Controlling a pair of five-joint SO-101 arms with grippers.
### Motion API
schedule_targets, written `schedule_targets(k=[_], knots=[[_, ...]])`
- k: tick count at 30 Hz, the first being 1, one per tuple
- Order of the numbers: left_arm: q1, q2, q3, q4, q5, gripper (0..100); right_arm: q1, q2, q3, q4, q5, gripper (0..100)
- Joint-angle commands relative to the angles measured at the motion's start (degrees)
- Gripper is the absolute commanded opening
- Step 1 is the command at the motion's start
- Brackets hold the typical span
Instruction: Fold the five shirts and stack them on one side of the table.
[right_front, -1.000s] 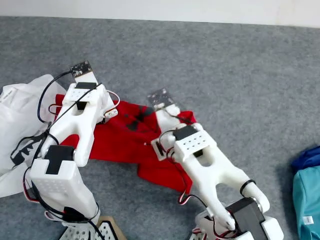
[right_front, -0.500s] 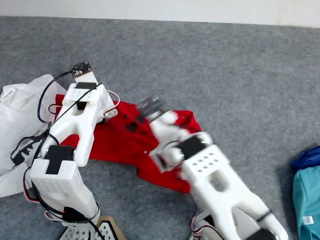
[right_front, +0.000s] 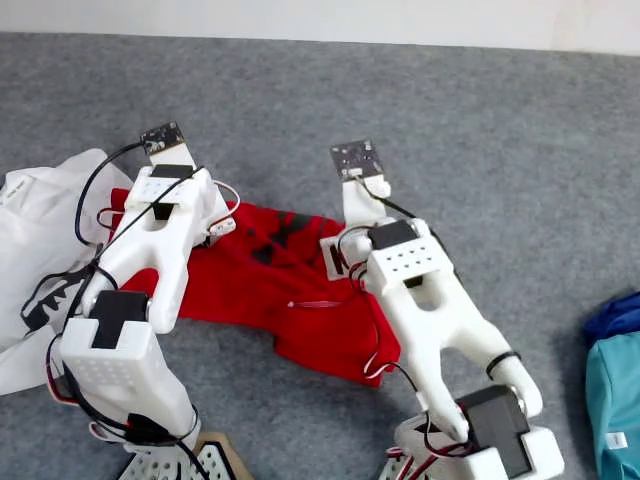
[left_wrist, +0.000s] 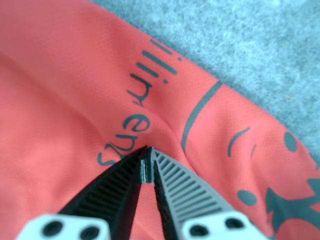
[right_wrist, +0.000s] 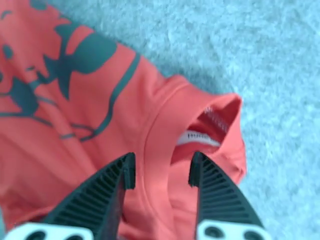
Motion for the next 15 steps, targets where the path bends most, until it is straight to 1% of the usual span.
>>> schedule_targets(k=[1, 5, 15], knots=[[0.6, -0.6, -2.4, -0.8, 0.3, 1, -0.7, 0.1, -3.0, -4.0, -1.9, 18.3], [0.6, -0.5, -2.4, -0.8, 0.3, 1, -0.2, 0.7, -2.9, -7.8, -1.9, 18.3], [0.6, -0.4, -2.4, -0.9, 0.3, 1, 2.2, 8.1, -3.6, -8.1, -1.9, 18.3]])
